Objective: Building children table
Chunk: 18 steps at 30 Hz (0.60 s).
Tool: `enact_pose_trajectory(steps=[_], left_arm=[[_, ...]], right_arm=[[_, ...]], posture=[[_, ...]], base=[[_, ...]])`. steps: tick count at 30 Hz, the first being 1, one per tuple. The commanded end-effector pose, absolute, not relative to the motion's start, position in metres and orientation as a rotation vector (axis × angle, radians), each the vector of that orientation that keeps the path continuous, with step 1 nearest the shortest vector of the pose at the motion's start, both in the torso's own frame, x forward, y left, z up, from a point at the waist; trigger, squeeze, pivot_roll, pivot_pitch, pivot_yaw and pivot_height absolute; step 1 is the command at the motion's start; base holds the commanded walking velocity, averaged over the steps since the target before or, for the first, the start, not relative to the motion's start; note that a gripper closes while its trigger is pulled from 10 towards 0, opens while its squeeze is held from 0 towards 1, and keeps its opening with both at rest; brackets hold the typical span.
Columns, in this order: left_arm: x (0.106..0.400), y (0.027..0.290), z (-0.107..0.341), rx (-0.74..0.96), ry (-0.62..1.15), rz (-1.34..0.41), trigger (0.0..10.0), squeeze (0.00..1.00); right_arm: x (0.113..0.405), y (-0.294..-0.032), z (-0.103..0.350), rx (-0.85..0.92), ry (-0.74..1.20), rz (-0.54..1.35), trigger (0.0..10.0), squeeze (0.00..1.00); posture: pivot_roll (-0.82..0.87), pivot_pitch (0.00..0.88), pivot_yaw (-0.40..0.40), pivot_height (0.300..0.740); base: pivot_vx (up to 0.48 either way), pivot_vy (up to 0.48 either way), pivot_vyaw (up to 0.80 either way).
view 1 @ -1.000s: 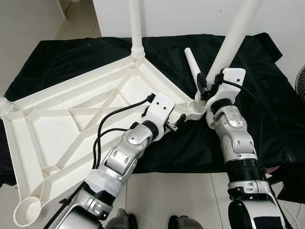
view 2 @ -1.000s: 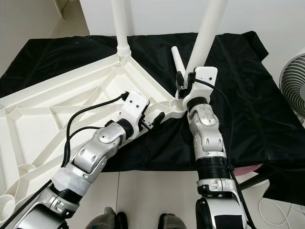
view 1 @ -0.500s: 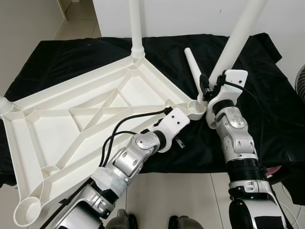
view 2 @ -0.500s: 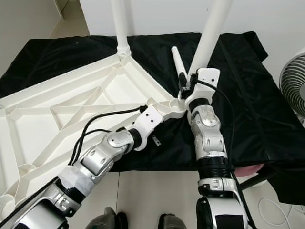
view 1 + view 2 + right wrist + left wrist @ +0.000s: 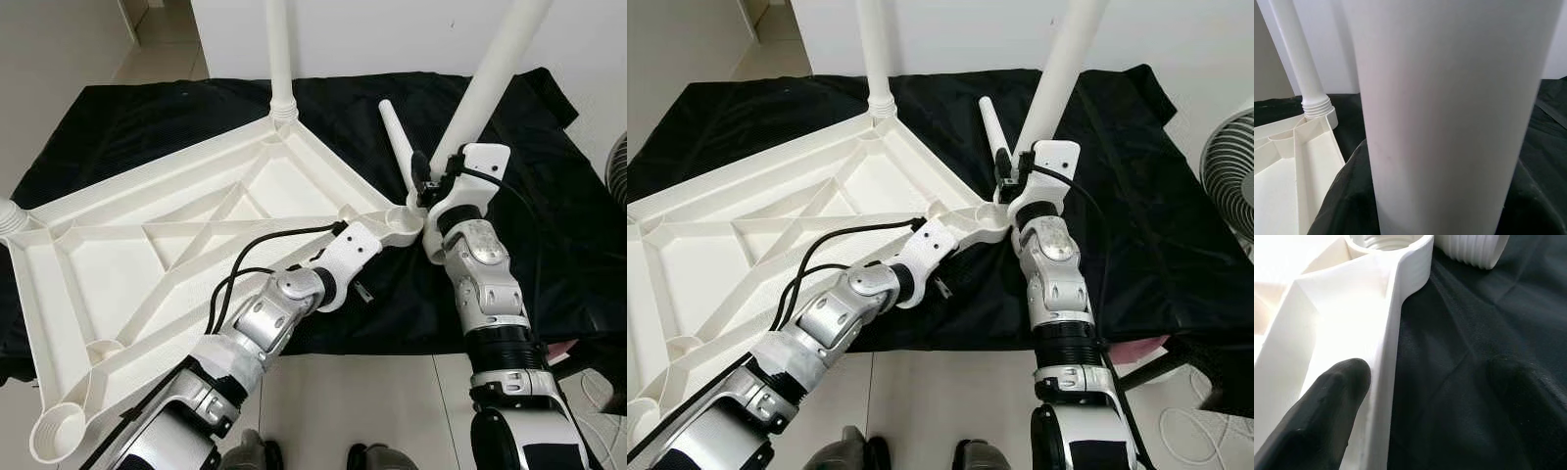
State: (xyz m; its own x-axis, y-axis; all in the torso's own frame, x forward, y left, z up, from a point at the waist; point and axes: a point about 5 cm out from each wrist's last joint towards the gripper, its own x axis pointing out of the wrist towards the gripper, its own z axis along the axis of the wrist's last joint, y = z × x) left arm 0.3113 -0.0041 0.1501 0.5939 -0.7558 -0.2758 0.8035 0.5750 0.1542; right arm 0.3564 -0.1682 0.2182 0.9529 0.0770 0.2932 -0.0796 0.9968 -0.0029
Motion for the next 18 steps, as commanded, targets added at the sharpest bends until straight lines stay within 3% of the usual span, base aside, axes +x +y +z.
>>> enact_pose_trajectory(steps=[1,3,5,6,7,9,10,11,12,18], left_arm=[[0.310,-0.001,0.157,0.252,0.169,-0.935,10.0,0.00],[0.308,-0.002,0.164,0.222,0.149,-0.958,10.0,0.00],[0.305,0.000,0.178,0.167,0.126,-0.995,8.7,0.00],[0.305,0.000,0.180,0.156,0.128,-1.002,8.7,0.00],[0.305,0.001,0.181,0.157,0.129,-1.011,8.0,0.00],[0.305,0.002,0.180,0.160,0.131,-1.016,8.0,0.00],[0.304,0.003,0.178,0.176,0.144,-1.032,8.7,0.00],[0.304,0.003,0.178,0.176,0.144,-1.032,8.7,0.00],[0.303,0.005,0.174,0.188,0.167,-1.048,10.0,0.00],[0.304,0.012,0.158,0.217,0.247,-1.032,10.0,0.00]], right_arm=[[0.358,-0.168,0.225,0.000,-0.324,0.080,10.0,0.00],[0.358,-0.169,0.225,-0.001,-0.324,0.080,10.0,0.00],[0.358,-0.169,0.225,-0.002,-0.322,0.077,10.0,0.00],[0.359,-0.169,0.225,-0.001,-0.322,0.077,10.0,0.00],[0.359,-0.169,0.225,-0.001,-0.322,0.079,10.0,0.00],[0.359,-0.168,0.225,-0.001,-0.323,0.081,10.0,0.00],[0.359,-0.167,0.225,-0.002,-0.324,0.084,10.0,0.00],[0.359,-0.167,0.225,-0.002,-0.324,0.084,10.0,0.00],[0.359,-0.167,0.226,-0.003,-0.325,0.087,10.0,0.00],[0.359,-0.169,0.227,-0.006,-0.326,0.084,10.0,0.00]], posture=[[-0.11,0.111,0.066,0.740],[-0.11,0.111,0.067,0.740],[-0.11,0.113,0.063,0.740],[-0.11,0.113,0.063,0.740],[-0.11,0.113,0.063,0.740],[-0.11,0.113,0.063,0.740],[-0.11,0.113,0.063,0.740],[-0.11,0.113,0.063,0.740],[-0.11,0.113,0.063,0.740],[-0.11,0.114,0.063,0.740]], base=[[0.000,0.000,0.00],[0.000,0.000,0.00],[0.000,0.000,0.00],[0.000,0.000,0.00],[0.000,0.000,0.00],[0.000,0.000,0.00],[0.000,0.000,0.00],[0.000,0.000,0.00],[0.000,0.000,0.00],[0.000,0.000,0.00]])
